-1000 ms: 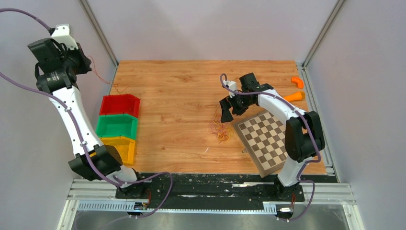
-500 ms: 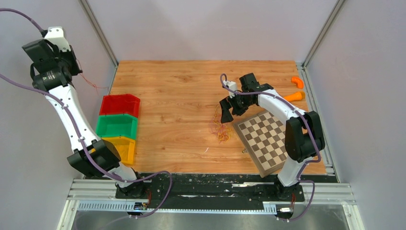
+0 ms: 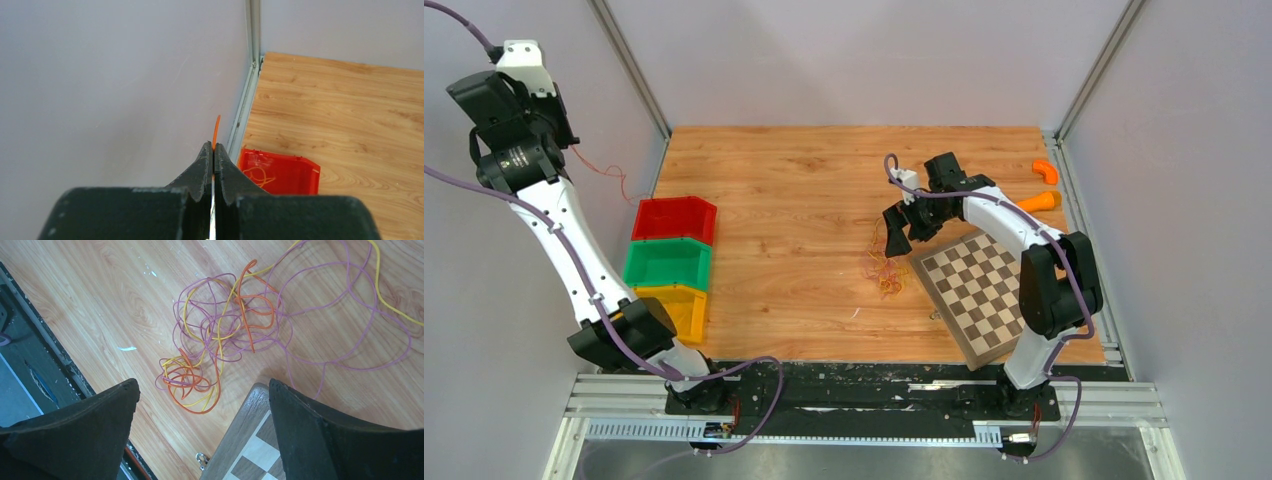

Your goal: Untangle the cables

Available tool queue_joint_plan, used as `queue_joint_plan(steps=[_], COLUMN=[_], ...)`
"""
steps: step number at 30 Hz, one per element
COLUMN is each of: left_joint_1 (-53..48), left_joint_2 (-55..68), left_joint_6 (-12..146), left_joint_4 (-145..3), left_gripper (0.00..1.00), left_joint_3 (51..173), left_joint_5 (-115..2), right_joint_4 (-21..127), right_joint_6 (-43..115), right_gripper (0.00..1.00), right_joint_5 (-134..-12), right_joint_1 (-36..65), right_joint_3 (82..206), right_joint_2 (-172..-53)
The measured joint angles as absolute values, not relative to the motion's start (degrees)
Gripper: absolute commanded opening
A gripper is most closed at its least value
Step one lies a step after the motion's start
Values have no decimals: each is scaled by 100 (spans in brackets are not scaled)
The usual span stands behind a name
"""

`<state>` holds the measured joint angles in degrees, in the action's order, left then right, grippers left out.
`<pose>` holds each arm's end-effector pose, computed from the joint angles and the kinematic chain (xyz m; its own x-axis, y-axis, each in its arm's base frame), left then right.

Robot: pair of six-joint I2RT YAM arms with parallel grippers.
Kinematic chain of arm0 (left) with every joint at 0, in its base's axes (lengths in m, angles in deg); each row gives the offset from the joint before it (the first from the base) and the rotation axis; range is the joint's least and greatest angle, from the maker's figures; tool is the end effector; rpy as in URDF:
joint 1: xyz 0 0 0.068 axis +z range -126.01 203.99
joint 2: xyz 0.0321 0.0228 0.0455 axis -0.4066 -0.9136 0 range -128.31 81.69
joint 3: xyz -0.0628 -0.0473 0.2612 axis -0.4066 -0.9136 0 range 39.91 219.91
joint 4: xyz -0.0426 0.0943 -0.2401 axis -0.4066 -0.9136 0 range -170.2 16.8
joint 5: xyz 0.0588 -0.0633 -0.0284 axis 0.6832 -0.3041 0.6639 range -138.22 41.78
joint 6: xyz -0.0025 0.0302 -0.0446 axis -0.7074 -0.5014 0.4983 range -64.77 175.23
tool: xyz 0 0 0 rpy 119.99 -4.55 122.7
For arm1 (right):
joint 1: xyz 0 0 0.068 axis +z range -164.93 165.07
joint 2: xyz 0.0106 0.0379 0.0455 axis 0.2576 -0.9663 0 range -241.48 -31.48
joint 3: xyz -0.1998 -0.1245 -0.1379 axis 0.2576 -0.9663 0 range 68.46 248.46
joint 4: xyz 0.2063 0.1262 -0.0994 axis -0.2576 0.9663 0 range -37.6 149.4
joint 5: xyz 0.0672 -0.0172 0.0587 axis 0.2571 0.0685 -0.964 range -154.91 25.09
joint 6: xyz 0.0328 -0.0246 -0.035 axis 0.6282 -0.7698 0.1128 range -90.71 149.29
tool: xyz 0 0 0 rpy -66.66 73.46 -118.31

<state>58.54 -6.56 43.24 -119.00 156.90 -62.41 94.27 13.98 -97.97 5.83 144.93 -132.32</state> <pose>0.2534 0.1640 0.5160 -0.3104 0.0307 -0.9501 -0.2988 0.9457 0.1282 0.3292 0.1455 0.2315 -0.6927 -0.4992 -0.5205 -0.7107 0.5951 0.3751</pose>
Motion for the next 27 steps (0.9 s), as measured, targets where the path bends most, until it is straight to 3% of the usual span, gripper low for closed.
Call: queue_joint_plan(steps=[13, 27], left_joint_1=[5860, 5474], left_joint_2=[-680, -717], left_joint_6=[4228, 4247], left_joint_4=[-12097, -11599], left_gripper=[0, 0], left_joint_3=[15561, 12869], left_joint_5=[-6595, -7395], right_joint_4=[9460, 9449], right_joint_6=[1400, 1422], right_gripper=[100, 100], right_joint_5=[-9854, -9955], right_joint_1=[561, 561], right_joint_3=[14490, 14429], right_joint_2=[-13234, -13254])
